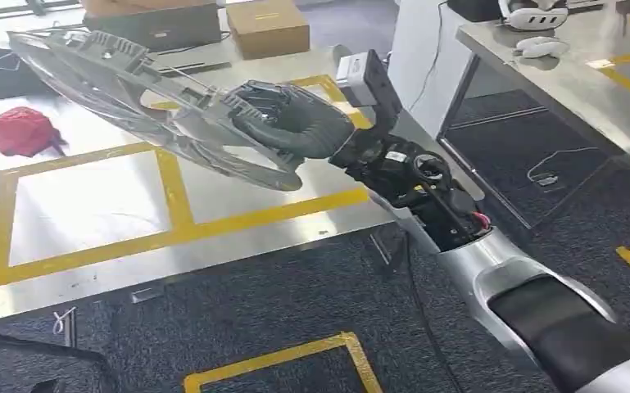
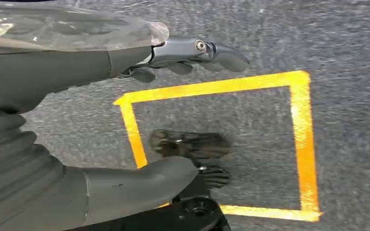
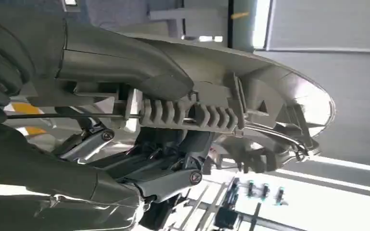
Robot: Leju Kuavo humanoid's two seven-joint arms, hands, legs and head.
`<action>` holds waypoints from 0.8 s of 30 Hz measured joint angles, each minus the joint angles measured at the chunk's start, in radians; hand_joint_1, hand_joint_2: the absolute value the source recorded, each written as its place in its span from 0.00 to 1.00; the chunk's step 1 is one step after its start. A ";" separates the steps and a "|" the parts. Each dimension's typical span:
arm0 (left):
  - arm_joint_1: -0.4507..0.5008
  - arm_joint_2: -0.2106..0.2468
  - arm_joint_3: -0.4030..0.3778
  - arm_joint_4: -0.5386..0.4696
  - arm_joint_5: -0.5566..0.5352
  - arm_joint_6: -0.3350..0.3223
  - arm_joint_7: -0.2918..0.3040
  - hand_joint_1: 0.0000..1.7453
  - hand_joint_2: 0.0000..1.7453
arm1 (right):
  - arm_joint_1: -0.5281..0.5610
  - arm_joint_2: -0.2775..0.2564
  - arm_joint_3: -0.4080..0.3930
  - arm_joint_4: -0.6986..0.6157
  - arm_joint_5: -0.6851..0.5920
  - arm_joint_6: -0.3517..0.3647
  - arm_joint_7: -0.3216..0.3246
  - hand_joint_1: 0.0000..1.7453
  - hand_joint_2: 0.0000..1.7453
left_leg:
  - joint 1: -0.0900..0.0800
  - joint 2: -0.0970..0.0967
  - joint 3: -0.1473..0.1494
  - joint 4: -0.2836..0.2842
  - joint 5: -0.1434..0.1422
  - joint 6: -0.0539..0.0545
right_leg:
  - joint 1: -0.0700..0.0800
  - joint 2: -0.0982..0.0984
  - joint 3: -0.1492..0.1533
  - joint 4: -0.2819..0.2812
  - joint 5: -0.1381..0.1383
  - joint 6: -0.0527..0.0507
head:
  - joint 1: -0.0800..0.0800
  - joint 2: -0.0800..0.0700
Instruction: Take the parts from the cabinet and place them on the table.
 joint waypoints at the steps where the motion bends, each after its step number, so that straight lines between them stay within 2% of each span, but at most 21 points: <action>1: 0.000 0.001 0.000 0.000 0.000 0.000 0.000 0.00 1.00 | 0.000 0.000 0.000 0.000 0.003 -0.001 0.000 1.00 1.00 | 0.000 0.000 0.027 -0.096 0.065 0.003 | 0.000 0.000 0.016 0.001 -0.013 0.002 | -0.002 0.000; 2: 0.000 0.002 0.000 0.000 0.000 0.000 0.000 0.00 1.00 | 0.000 0.000 0.000 0.000 0.003 -0.001 -0.003 1.00 1.00 | -0.001 0.000 0.058 -0.193 0.139 0.009 | 0.000 0.000 0.031 0.002 -0.026 0.005 | -0.004 0.000; 3: 0.000 0.002 0.000 0.000 0.000 0.000 0.000 0.00 1.00 | -0.001 0.000 0.000 0.000 0.003 -0.001 -0.006 1.00 1.00 | -0.001 0.002 0.076 -0.267 0.214 0.015 | 0.001 0.000 0.034 0.001 -0.036 0.010 | -0.008 0.000; 4: -0.001 0.003 0.000 0.000 0.000 0.000 0.000 0.00 1.00 | -0.002 0.000 0.000 0.000 0.003 0.000 -0.006 1.00 1.00 | -0.009 0.004 0.074 -0.273 0.185 0.017 | 0.005 0.003 0.041 0.005 -0.045 0.016 | -0.013 0.000; 6: -0.001 0.003 0.000 0.000 -0.001 0.000 0.000 0.00 1.00 | -0.005 0.000 0.000 -0.001 0.003 0.001 -0.008 1.00 1.00 | -0.009 0.000 0.081 -0.272 0.184 0.029 | 0.004 0.003 0.047 0.008 -0.052 0.028 | -0.011 0.000; 7: -0.002 0.003 0.000 0.000 -0.001 0.000 0.000 0.00 1.00 | -0.006 0.000 -0.001 -0.001 0.003 0.002 -0.008 1.00 1.00 | -0.009 0.002 0.089 -0.272 0.177 0.035 | 0.006 0.003 0.052 0.008 -0.053 0.030 | -0.011 0.000; 8: -0.002 0.002 0.000 0.000 -0.001 0.000 0.000 0.00 1.00 | -0.006 0.000 -0.002 -0.001 0.003 0.005 -0.006 1.00 1.00 | -0.003 0.000 0.106 -0.275 0.174 0.040 | 0.005 0.000 0.043 0.024 -0.060 0.037 | -0.006 0.000; 9: -0.003 0.003 0.000 0.000 -0.001 0.000 0.000 0.00 1.00 | -0.005 0.000 -0.002 -0.001 0.002 0.008 -0.004 1.00 1.00 | -0.003 -0.001 0.117 -0.276 0.166 0.047 | 0.003 -0.003 0.019 0.080 -0.060 0.042 | -0.003 0.000; 10: -0.003 0.003 0.000 0.000 -0.001 0.000 0.000 0.00 1.00 | -0.006 0.000 -0.002 -0.001 0.001 0.012 -0.004 1.00 1.00 | -0.003 -0.001 0.124 -0.276 0.158 0.051 | 0.001 -0.004 -0.023 0.158 -0.074 0.045 | 0.004 0.000; 12: -0.003 0.003 0.000 0.000 -0.003 0.000 0.000 0.00 1.00 | -0.002 0.000 -0.002 -0.001 -0.002 0.016 -0.003 1.00 1.00 | -0.003 -0.001 0.141 -0.275 0.141 0.051 | -0.003 -0.004 -0.120 0.308 -0.139 0.053 | 0.013 0.000; 13: -0.003 0.002 0.000 0.000 -0.004 0.000 0.000 0.00 1.00 | 0.001 0.000 -0.002 -0.001 -0.002 0.016 -0.003 1.00 1.00 | -0.003 -0.001 0.154 -0.275 0.131 0.051 | -0.004 -0.005 -0.158 0.351 -0.174 0.056 | 0.013 0.000; 14: -0.002 0.001 0.000 0.000 -0.004 0.000 0.000 0.00 1.00 | 0.003 0.000 -0.002 -0.001 -0.002 0.016 -0.001 1.00 1.00 | -0.003 -0.002 0.169 -0.275 0.120 0.051 | -0.004 -0.005 -0.172 0.346 -0.181 0.056 | 0.018 0.000; 15: -0.001 0.001 0.000 0.000 -0.004 0.000 0.000 0.00 1.00 | 0.003 0.000 -0.002 -0.001 -0.002 0.016 0.001 1.00 1.00 | -0.003 -0.003 0.184 -0.275 0.109 0.049 | -0.004 -0.006 -0.168 0.304 -0.158 0.055 | 0.025 0.000; 16: -0.001 0.001 0.000 0.000 -0.004 0.000 0.000 0.00 1.00 | 0.003 -0.001 -0.002 -0.001 -0.002 0.016 0.004 1.00 1.00 | -0.003 -0.004 0.201 -0.275 0.097 0.048 | -0.004 -0.006 -0.150 0.228 -0.107 0.051 | 0.029 0.000; 17: -0.001 0.000 0.000 0.000 -0.004 0.000 0.000 0.00 1.00 | 0.003 -0.002 -0.002 -0.001 -0.003 0.016 0.004 1.00 1.00 | -0.003 -0.005 0.219 -0.275 0.085 0.045 | -0.003 -0.006 -0.128 0.136 -0.032 0.046 | 0.034 0.000; 18: -0.001 0.000 0.000 0.000 -0.004 0.000 0.000 0.00 1.00 | 0.003 -0.003 -0.003 -0.001 -0.003 0.017 0.004 1.00 1.00 | -0.003 -0.004 0.227 -0.277 0.074 0.041 | -0.002 -0.006 -0.114 0.056 0.059 0.040 | 0.039 0.000; 19: -0.002 -0.002 0.000 0.000 -0.004 0.000 0.001 0.00 1.00 | 0.004 -0.006 -0.003 0.000 -0.004 0.018 0.003 1.00 1.00 | -0.007 -0.004 0.238 -0.270 0.065 0.035 | 0.004 -0.003 -0.116 0.023 0.073 0.036 | 0.033 0.000; 20: -0.003 -0.002 0.000 0.000 -0.004 0.000 0.001 0.00 1.00 | 0.001 -0.006 -0.003 0.000 -0.003 0.019 0.003 1.00 1.00 | -0.008 -0.006 0.229 -0.275 0.061 0.029 | 0.006 -0.004 -0.093 0.020 0.060 0.030 | 0.037 0.000; 22: -0.007 -0.003 0.000 0.000 -0.006 0.000 0.001 0.00 1.00 | -0.001 -0.008 -0.005 -0.006 -0.004 0.019 0.003 1.00 1.00 | -0.008 -0.005 0.237 -0.273 0.059 0.021 | 0.008 -0.003 -0.094 0.016 0.060 0.019 | 0.030 0.000; 23: -0.007 -0.001 0.000 0.000 -0.007 0.000 0.001 0.00 1.00 | -0.002 -0.008 -0.008 -0.009 -0.004 0.018 0.003 1.00 1.00 | -0.008 -0.006 0.236 -0.263 0.056 0.018 | 0.002 -0.003 -0.081 0.011 0.059 0.016 | 0.035 0.000; 24: -0.008 -0.003 0.000 0.000 -0.007 0.000 0.001 0.00 1.00 | -0.002 -0.008 -0.008 -0.010 -0.003 0.018 0.005 1.00 1.00 | -0.005 -0.002 0.221 -0.225 0.055 0.014 | 0.000 -0.004 -0.067 0.006 0.060 0.013 | 0.035 0.000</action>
